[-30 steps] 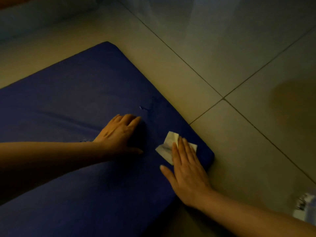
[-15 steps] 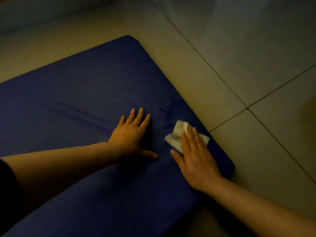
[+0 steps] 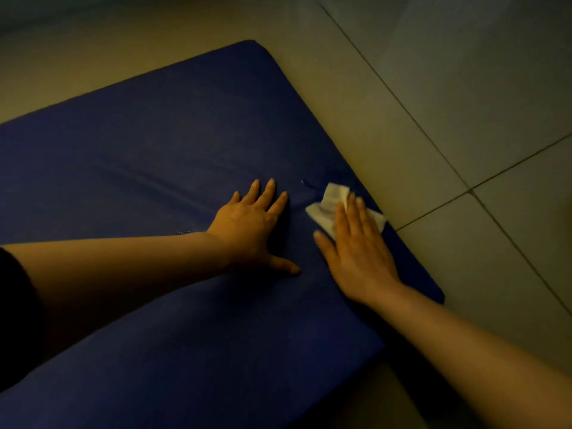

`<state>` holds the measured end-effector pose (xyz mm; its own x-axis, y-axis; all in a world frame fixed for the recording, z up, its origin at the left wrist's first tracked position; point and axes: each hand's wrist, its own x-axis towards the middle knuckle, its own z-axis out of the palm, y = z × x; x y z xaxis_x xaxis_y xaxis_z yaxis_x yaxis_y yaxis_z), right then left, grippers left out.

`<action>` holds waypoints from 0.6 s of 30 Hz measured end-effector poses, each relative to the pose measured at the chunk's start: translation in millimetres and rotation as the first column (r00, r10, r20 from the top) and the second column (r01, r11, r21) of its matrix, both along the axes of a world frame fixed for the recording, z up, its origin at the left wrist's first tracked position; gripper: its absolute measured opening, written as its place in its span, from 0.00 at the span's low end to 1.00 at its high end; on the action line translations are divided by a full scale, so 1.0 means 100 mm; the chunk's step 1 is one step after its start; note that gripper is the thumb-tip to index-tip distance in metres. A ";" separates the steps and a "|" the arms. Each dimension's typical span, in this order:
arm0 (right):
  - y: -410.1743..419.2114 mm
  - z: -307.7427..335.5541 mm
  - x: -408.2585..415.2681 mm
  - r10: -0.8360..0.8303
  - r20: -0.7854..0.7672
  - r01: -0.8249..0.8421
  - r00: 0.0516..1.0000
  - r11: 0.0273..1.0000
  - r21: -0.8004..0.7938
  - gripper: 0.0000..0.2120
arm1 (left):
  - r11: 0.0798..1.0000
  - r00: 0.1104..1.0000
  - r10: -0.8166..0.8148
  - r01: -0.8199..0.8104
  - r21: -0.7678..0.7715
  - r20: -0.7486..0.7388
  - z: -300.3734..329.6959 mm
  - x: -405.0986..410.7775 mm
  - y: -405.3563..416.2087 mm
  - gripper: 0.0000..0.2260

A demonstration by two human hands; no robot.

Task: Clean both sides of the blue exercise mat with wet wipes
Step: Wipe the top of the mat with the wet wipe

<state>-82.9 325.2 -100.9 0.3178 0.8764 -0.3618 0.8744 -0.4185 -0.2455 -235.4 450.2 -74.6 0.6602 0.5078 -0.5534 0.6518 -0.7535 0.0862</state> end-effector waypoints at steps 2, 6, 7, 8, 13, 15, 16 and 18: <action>0.24 -0.01 0.08 -0.108 -0.025 0.108 0.994 0.994 -0.005 0.39 | 1.000 1.000 0.007 -0.007 -0.013 0.001 0.01 -0.01 0.01 0.58; 0.36 0.01 -0.02 -0.168 -0.005 0.168 0.986 0.985 -0.023 0.38 | 1.000 1.000 0.009 -0.009 -0.017 -0.003 0.02 -0.01 0.02 0.58; 0.28 0.02 -0.09 -0.121 0.017 0.121 0.993 0.993 -0.007 0.39 | 1.000 1.000 0.007 -0.007 -0.009 0.001 0.01 -0.01 0.01 0.58; 0.18 0.03 -0.16 -0.056 0.038 0.055 0.998 0.998 0.009 0.40 | 1.000 1.000 0.005 -0.005 -0.003 0.005 0.01 -0.02 0.01 0.57; 0.12 0.01 -0.10 0.024 0.020 -0.023 1.000 0.999 -0.022 0.40 | 1.000 0.999 0.024 -0.023 -0.022 0.040 0.00 -0.04 0.02 0.56; 0.36 -0.01 0.04 -0.091 -0.014 0.091 0.996 0.996 -0.012 0.38 | 0.999 0.998 0.031 -0.029 -0.024 0.054 0.01 -0.06 0.04 0.55; 0.49 -0.01 0.09 -0.157 -0.050 0.156 0.986 0.988 -0.015 0.37 | 0.999 0.998 0.032 -0.030 -0.023 0.061 0.02 -0.06 0.05 0.55; 0.65 -0.01 0.10 -0.240 -0.088 0.238 0.967 0.971 -0.031 0.37 | 0.999 0.997 0.029 -0.028 -0.016 0.068 0.04 -0.08 0.07 0.53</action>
